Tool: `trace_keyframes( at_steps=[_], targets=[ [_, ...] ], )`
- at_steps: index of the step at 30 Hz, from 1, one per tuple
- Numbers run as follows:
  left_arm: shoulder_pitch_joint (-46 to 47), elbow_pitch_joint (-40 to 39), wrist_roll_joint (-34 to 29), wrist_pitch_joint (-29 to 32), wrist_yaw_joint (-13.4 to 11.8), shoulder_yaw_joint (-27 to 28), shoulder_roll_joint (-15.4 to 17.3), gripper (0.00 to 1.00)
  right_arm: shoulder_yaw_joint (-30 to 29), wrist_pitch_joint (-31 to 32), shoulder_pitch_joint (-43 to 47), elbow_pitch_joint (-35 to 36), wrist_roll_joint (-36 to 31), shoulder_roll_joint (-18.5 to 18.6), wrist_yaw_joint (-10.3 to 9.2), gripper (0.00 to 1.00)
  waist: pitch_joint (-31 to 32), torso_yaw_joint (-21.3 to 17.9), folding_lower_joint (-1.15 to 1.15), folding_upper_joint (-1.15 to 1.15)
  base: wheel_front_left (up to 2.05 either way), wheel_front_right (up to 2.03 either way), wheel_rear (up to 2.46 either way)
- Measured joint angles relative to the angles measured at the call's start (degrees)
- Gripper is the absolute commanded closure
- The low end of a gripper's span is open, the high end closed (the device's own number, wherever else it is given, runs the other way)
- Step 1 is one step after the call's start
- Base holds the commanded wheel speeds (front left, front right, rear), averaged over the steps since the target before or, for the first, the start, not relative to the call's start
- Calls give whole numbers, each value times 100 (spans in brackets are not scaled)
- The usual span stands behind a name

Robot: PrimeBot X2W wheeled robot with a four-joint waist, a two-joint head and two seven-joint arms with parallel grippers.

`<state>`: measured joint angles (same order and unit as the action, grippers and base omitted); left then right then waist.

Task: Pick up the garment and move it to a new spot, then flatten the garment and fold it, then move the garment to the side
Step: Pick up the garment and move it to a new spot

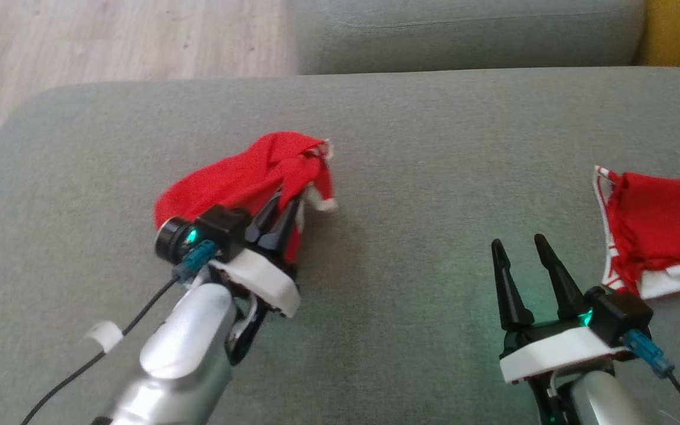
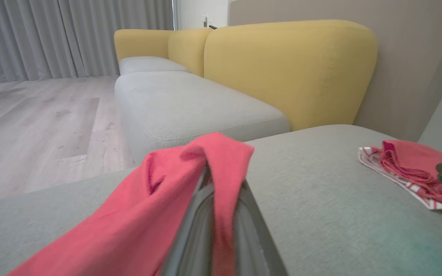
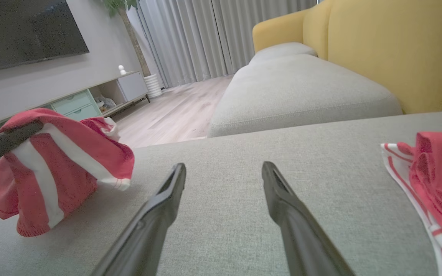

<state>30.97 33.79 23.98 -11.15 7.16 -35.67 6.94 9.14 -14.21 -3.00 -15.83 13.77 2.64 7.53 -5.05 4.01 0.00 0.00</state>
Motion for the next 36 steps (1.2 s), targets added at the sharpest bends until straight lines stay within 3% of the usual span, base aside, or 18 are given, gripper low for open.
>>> trace_keyframes(
  at_steps=[7,14,15,16,17,28,36],
  targets=[
    [-1,-811,167,225,0,-530,-13,100,74,0,6,8,70,1,0,0,11,-386,0,0,0,0,0],
    [24,-823,79,248,-4,-1001,-230,100,143,-1,-53,36,138,1,0,0,-134,-852,0,0,0,0,0],
    [40,-786,77,252,-3,-1117,-272,69,134,-1,-63,40,138,1,0,0,-156,-902,0,0,0,0,0],
    [49,-736,77,279,-2,-1225,-304,14,130,-1,-73,40,140,2,0,0,-178,-942,0,0,0,0,0],
    [50,-652,77,359,-1,-1340,-333,0,130,-1,-83,38,144,2,0,0,-197,-969,0,0,0,0,0],
    [-107,-345,292,180,-26,-1427,-271,0,-16,-1,-89,44,144,2,0,0,-146,-656,1,0,0,0,0],
    [-681,-639,656,-201,-613,-701,123,0,-88,-1,-18,48,124,2,0,0,-28,-160,0,0,0,0,0]
  ],
)
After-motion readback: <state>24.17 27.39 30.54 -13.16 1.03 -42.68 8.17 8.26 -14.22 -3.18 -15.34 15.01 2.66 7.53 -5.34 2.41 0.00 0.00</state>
